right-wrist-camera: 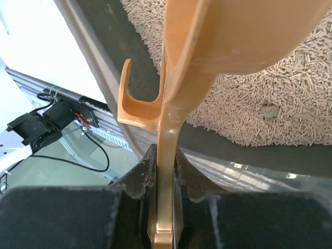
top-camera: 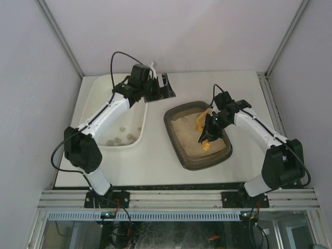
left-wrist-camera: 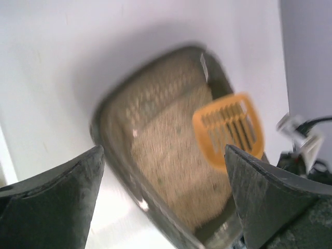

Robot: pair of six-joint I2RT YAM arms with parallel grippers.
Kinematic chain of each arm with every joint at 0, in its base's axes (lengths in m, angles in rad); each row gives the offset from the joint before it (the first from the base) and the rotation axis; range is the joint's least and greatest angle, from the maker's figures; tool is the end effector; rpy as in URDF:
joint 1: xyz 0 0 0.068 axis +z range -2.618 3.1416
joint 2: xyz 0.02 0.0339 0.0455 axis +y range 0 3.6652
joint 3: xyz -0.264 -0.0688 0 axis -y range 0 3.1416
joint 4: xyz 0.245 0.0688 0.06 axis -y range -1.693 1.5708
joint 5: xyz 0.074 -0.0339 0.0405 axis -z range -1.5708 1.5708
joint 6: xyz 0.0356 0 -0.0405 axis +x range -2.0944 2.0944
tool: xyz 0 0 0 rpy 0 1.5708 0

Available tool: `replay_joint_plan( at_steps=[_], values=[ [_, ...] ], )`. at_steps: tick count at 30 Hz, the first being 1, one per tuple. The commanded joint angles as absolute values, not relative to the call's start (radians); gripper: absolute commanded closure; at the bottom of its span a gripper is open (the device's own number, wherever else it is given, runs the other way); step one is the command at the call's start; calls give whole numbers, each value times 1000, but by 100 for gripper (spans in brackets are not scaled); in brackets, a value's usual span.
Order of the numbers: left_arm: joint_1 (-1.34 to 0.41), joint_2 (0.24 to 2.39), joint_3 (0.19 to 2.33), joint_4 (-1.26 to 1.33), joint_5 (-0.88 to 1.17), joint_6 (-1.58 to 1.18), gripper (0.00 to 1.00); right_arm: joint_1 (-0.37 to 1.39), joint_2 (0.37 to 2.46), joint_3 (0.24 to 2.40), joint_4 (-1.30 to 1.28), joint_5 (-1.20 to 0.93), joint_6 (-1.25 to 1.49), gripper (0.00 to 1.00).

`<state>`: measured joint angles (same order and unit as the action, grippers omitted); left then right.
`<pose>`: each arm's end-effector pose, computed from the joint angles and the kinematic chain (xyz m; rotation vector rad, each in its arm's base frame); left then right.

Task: Clean the litter box

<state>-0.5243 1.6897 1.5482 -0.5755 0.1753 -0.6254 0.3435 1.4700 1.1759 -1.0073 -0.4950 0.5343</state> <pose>0.3298 -0.1979 0.3288 -0.0255 2.4054 -0.7717 0.2517 0.1080 0.2610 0.1829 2.9865 0.8562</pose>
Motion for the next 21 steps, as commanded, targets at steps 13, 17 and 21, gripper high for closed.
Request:
replay_joint_plan(
  at_steps=[13,17,21],
  values=[
    [-440,2100,1646,-44,478,-536,0,379,1643,1308,-971,-470,577,100],
    [-441,2101,1567,52,526,-620,0,381,1695,1308,-967,-474,583,100],
    [-443,2068,1483,128,528,-665,0,391,1736,1313,-965,-477,588,100]
  ],
)
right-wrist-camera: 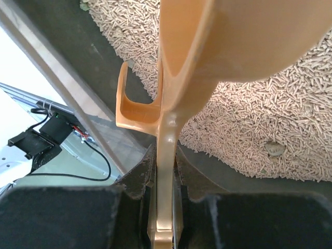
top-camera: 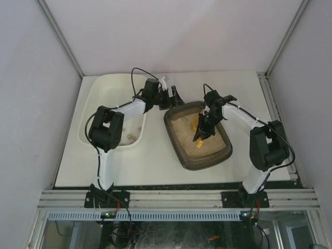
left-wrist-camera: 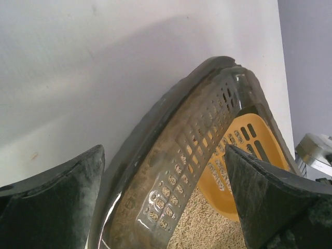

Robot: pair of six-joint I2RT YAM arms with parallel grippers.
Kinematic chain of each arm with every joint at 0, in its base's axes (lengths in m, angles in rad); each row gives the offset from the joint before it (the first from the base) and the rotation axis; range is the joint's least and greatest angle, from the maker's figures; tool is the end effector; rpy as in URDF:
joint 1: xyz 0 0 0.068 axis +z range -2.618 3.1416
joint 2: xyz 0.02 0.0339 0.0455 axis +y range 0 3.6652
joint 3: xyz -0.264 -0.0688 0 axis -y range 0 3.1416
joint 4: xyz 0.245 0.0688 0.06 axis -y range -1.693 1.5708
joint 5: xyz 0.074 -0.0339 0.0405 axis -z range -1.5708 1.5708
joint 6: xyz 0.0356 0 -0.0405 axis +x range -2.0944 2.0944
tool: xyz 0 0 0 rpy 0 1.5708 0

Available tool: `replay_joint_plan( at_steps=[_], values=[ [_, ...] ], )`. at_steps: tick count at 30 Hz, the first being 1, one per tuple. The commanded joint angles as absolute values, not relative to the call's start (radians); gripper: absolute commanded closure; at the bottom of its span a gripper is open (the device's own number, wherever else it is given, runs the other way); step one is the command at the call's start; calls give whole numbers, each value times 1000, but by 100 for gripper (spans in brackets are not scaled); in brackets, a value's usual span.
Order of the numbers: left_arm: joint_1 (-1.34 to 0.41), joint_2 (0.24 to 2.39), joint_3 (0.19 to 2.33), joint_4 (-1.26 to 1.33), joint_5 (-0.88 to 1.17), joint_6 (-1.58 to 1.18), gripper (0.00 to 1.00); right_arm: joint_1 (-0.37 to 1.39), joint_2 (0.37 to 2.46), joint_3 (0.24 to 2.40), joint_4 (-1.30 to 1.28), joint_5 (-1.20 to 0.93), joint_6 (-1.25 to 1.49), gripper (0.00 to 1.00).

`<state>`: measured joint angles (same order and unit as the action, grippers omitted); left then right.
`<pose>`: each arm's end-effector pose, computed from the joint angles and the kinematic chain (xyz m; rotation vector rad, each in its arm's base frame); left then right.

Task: Clean the litter box

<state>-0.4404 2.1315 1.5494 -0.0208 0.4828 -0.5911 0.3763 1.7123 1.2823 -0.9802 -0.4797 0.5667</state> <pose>0.4316 -0.2217 0.1927 0.1234 2.3103 -1.0863 0.2933 0.1335 0.2230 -0.2241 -2.9622 -0.7557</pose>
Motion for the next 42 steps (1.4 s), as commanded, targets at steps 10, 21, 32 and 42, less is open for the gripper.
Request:
replay_joint_plan(
  at_steps=[10,21,32,42],
  values=[
    [-443,1982,1339,211,532,-717,0,421,1835,1312,-846,-571,636,100],
    [-442,1947,1289,217,508,-691,0,446,1855,1294,-730,-638,607,100],
    [-439,1934,1269,221,502,-696,0,400,1829,1030,-203,-889,796,100],
    [-436,1939,1270,215,520,-702,0,389,1791,917,36,-879,866,100]
  ],
)
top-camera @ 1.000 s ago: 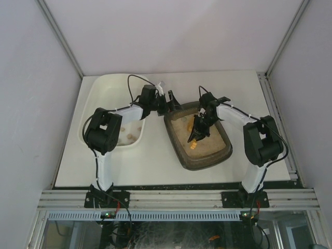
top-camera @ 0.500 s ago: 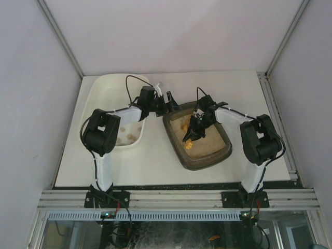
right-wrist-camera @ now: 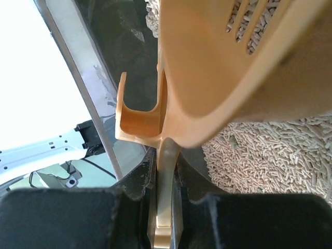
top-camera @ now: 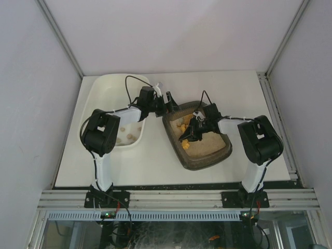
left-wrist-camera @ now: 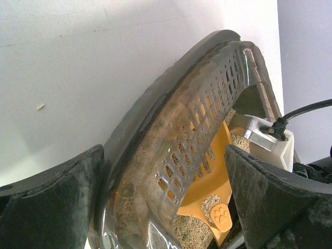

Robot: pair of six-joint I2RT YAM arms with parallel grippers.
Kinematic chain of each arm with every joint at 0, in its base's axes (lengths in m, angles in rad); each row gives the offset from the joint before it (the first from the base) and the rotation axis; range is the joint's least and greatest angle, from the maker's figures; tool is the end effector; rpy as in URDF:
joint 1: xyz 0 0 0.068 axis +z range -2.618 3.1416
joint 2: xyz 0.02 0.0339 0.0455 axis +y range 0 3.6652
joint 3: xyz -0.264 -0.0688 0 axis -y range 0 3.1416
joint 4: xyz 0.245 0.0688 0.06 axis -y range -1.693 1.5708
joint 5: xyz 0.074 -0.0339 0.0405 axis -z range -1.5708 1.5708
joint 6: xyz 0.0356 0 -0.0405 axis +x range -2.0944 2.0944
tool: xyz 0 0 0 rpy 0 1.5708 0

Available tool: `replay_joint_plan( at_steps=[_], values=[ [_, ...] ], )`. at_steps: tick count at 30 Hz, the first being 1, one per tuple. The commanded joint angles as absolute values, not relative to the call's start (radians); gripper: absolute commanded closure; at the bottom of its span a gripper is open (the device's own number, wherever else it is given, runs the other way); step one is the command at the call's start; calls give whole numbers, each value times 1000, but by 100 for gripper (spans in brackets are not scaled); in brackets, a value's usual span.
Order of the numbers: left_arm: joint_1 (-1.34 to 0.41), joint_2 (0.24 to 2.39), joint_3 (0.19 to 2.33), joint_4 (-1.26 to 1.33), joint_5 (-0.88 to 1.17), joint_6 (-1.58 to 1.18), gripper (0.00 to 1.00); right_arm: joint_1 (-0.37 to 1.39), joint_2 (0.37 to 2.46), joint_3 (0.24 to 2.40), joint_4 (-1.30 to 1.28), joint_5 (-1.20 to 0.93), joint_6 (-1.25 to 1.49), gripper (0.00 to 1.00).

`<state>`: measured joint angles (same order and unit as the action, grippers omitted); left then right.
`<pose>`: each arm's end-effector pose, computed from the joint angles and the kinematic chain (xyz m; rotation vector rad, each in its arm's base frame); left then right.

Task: Clean the litter box

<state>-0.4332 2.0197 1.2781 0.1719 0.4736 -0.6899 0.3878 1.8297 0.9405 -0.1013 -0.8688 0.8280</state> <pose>0.3969 -0.2014 0.1731 0.0067 2.3004 -1.1302 0.3061 0.1544 0.1351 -0.2246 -2.7175 -1.4893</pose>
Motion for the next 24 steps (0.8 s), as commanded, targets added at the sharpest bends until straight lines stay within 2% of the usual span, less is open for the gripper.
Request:
replay_joint_plan(
  at_steps=[1,8,24],
  values=[
    [-434,1939,1269,213,522,-704,0,383,1770,906,25,-874,862,100],
    [-431,1940,1269,214,529,-701,0,335,1581,847,-154,-828,782,100],
    [-429,1946,1292,122,509,-619,0,299,1421,826,-493,-849,627,100]
  ],
)
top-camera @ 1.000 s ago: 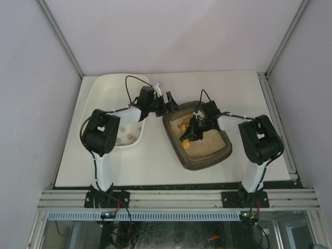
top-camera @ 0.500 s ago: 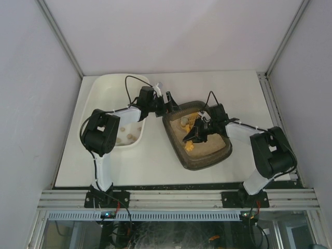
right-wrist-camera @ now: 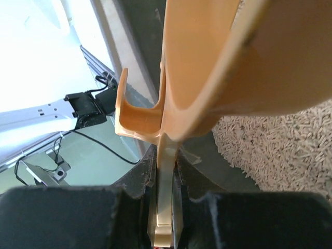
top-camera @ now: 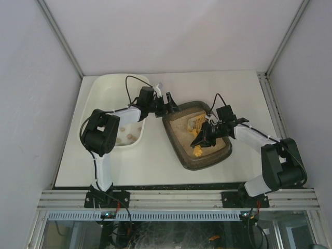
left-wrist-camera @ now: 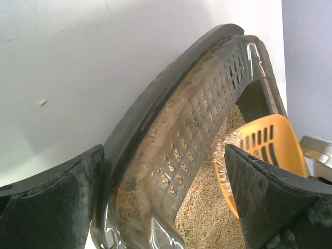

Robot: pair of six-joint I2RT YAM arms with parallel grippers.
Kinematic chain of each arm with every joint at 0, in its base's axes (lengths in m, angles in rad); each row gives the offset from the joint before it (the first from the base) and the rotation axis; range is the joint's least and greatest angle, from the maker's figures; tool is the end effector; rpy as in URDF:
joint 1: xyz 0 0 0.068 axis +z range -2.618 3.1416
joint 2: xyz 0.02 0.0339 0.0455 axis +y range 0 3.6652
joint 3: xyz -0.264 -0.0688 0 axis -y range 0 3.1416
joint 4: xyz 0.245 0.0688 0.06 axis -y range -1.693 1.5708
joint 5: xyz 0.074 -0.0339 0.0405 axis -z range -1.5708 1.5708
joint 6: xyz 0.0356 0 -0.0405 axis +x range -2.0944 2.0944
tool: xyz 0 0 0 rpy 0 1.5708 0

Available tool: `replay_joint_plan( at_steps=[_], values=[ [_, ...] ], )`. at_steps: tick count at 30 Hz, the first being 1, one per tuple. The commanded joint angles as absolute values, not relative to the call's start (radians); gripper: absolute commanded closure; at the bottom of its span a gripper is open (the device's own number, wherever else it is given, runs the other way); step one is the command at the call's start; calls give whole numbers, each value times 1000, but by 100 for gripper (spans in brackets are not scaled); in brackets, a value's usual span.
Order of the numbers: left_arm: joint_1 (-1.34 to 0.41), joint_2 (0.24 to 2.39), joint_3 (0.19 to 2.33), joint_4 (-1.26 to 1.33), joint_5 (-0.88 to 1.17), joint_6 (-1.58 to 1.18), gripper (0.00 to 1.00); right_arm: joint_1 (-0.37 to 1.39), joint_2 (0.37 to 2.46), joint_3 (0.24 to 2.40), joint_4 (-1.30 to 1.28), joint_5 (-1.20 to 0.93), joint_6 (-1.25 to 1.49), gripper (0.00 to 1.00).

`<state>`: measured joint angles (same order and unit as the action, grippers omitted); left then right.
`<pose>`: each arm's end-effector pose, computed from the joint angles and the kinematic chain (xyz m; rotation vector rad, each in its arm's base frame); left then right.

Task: Clean the litter box

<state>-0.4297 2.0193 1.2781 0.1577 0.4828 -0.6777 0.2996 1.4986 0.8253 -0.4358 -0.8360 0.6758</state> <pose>0.3966 -0.1999 0.1721 0.0178 2.3119 -1.1284 0.2535 0.1060 0.1833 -0.2359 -2.7994 -1.4041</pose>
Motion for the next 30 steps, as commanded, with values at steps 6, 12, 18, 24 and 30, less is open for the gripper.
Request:
replay_joint_plan(
  at_steps=[6,12,18,24,30],
  values=[
    [-421,1910,1297,54,502,-564,0,295,1301,771,-449,-870,657,100],
    [-397,1876,1295,-32,512,-526,0,274,1185,672,-274,-940,732,100],
    [-379,1808,1262,-121,503,-485,0,276,1096,605,-176,-993,784,100],
    [-373,1691,1181,-191,470,-427,0,278,932,391,171,-999,978,100],
    [-370,1568,1121,-278,405,-329,0,278,890,210,581,-964,1211,100]
  ],
)
